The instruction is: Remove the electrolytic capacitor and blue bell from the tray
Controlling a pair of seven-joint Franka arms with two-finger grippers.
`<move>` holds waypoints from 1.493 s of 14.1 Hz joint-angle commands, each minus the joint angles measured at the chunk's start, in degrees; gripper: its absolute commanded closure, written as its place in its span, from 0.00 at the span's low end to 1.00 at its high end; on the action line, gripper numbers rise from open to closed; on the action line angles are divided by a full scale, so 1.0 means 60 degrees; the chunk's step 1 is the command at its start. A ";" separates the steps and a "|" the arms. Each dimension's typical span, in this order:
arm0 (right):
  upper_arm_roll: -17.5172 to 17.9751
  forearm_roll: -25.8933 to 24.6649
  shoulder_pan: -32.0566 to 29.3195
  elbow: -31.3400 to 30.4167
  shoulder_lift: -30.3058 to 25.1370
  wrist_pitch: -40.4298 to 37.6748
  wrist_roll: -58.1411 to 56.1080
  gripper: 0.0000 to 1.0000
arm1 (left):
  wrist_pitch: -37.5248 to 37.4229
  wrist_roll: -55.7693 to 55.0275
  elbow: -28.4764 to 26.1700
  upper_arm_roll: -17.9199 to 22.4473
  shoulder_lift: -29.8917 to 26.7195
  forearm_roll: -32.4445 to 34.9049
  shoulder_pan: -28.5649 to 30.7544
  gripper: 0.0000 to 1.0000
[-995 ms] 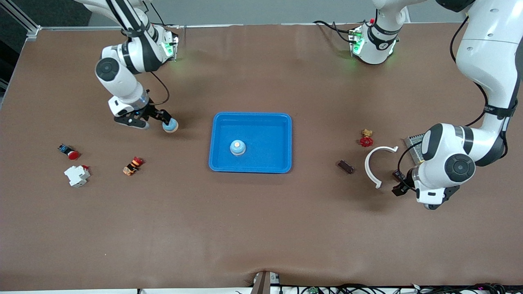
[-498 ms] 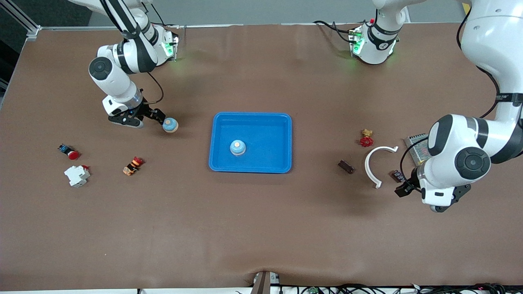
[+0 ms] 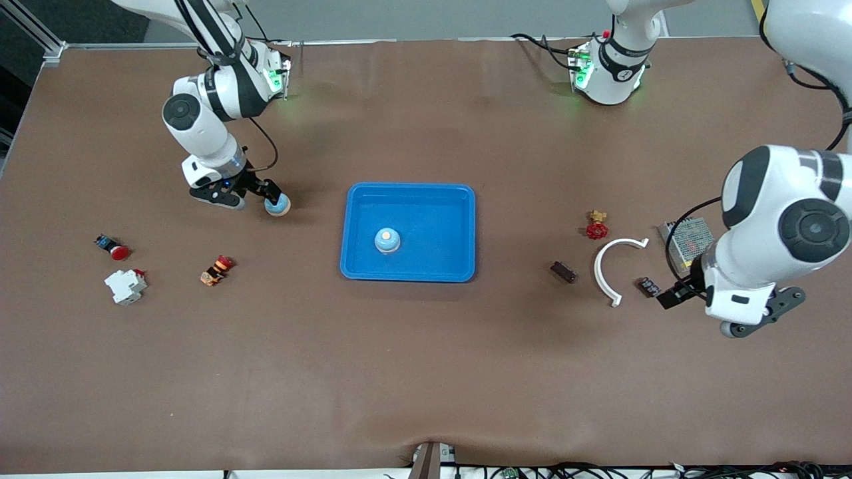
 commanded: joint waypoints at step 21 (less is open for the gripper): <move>-0.0026 0.0124 -0.0377 -0.0158 0.1445 0.1682 -0.0960 0.00 | -0.1893 0.3742 0.0071 0.1731 -0.3526 -0.2037 -0.1375 0.00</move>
